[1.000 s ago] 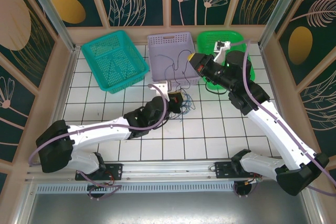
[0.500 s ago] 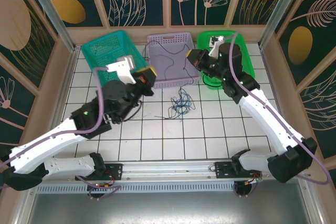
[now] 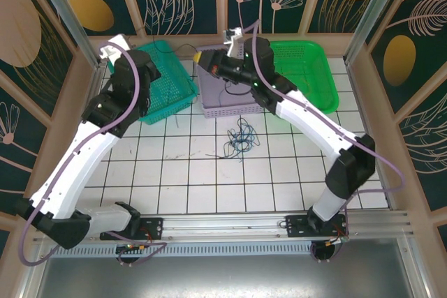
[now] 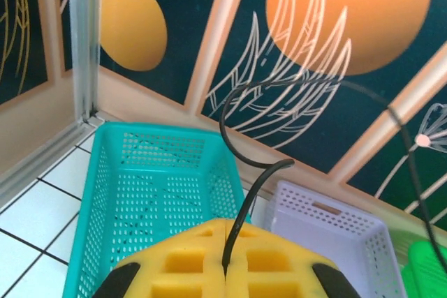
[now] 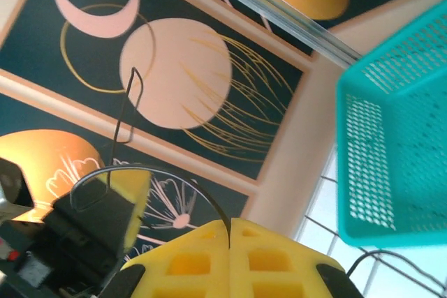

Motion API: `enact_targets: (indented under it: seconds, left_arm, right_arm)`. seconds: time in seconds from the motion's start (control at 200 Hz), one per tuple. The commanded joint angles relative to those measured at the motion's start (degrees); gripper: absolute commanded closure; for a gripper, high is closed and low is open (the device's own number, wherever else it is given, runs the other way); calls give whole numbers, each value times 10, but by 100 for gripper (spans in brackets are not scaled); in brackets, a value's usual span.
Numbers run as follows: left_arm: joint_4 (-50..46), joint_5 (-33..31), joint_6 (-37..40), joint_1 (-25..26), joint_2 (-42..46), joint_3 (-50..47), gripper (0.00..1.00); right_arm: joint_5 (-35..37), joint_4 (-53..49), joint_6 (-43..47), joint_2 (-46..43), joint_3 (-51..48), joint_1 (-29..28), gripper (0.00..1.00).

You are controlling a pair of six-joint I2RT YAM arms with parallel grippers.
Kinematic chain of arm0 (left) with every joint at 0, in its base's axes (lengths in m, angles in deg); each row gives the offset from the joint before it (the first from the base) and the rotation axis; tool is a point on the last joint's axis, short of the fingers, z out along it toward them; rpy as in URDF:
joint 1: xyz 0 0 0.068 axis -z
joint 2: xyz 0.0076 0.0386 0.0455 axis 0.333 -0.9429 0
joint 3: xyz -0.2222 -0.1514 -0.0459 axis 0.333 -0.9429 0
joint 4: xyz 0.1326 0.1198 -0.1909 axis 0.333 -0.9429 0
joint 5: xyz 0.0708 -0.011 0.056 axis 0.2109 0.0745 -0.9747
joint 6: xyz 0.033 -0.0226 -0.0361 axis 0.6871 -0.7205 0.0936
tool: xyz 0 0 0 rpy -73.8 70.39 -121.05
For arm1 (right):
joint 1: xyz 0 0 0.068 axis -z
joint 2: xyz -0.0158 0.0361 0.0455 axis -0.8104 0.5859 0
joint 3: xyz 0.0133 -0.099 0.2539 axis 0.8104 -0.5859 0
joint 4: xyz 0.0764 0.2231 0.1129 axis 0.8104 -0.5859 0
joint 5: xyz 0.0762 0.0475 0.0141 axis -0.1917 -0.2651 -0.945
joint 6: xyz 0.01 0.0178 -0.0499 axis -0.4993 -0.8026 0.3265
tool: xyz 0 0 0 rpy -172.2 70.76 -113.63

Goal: Untangle the cables

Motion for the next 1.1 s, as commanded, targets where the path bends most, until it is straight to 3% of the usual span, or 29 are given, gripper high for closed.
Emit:
enact_targets:
  seconds: [0.0,0.32,0.54,0.626,0.706,0.831,1.096]
  left_arm:
    - [34,41,24,-52,-10,30,100]
    - [116,112,65,-183,-95,70,100]
    - [125,154,60,-238,-192,81,100]
    - [121,163,60,-244,-231,90,100]
    - [114,163,68,-244,-271,106,100]
    - [102,150,80,-245,-318,126,100]
    - [87,167,108,-245,-412,178,100]
  right_arm:
    - [-21,65,-12,54,78,-8,100]
    - [-31,106,-48,284,286,-9,100]
    - [-19,-19,-49,470,504,-1,100]
    - [-8,-88,-27,488,536,2,72]
    - [21,-126,15,448,495,0,56]
    - [65,-93,40,323,324,1,44]
    - [108,-47,58,100,57,10,43]
